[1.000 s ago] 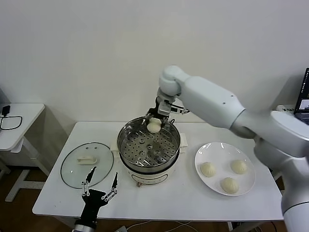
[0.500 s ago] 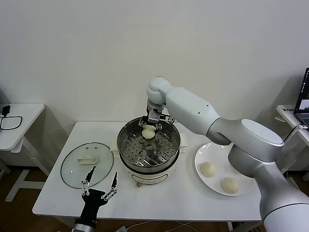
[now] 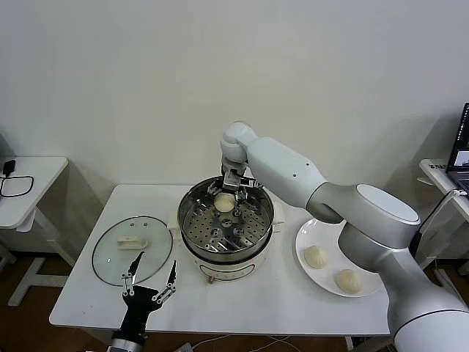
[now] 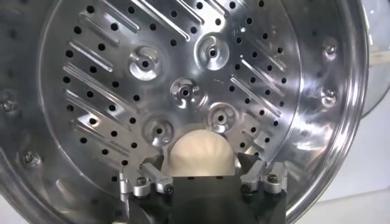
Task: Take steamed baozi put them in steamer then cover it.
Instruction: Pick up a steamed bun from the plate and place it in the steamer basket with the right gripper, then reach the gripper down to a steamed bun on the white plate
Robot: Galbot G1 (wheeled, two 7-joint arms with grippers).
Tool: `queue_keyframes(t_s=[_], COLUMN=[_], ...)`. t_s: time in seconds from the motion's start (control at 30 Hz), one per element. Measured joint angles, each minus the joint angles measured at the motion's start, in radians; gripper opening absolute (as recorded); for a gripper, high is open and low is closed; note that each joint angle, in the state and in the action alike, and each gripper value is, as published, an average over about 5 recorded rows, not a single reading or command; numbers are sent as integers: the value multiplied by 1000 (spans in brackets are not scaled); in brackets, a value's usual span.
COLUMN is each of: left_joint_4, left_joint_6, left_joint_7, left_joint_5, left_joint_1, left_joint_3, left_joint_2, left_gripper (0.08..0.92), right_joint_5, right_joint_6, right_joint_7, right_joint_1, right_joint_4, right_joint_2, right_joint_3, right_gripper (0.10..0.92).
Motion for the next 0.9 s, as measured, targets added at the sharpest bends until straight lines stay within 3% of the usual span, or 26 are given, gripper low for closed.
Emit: queue_keyframes(t_s=[0.2, 0.57, 0.9], left_joint_4=[-7, -10, 1], left_joint_6=[3, 3, 3], left_joint_7=[0, 0, 0], left_joint_5=[0, 3, 3], left_joint_1=[1, 1, -13], left_joint_3=[-1, 4, 11], left_joint_2=[0, 1, 3], left_gripper=[823, 823, 823], right_joint_5=[174, 598, 785], right_joint_6=[-111, -486, -715], right_joint_7=[-60, -82, -31], right_joint_1=[72, 237, 242], right_joint_4=[104, 244, 323], right_joint_2=[-98, -371, -591], right_joint_3=[-46, -230, -403], right_gripper=[823, 823, 823])
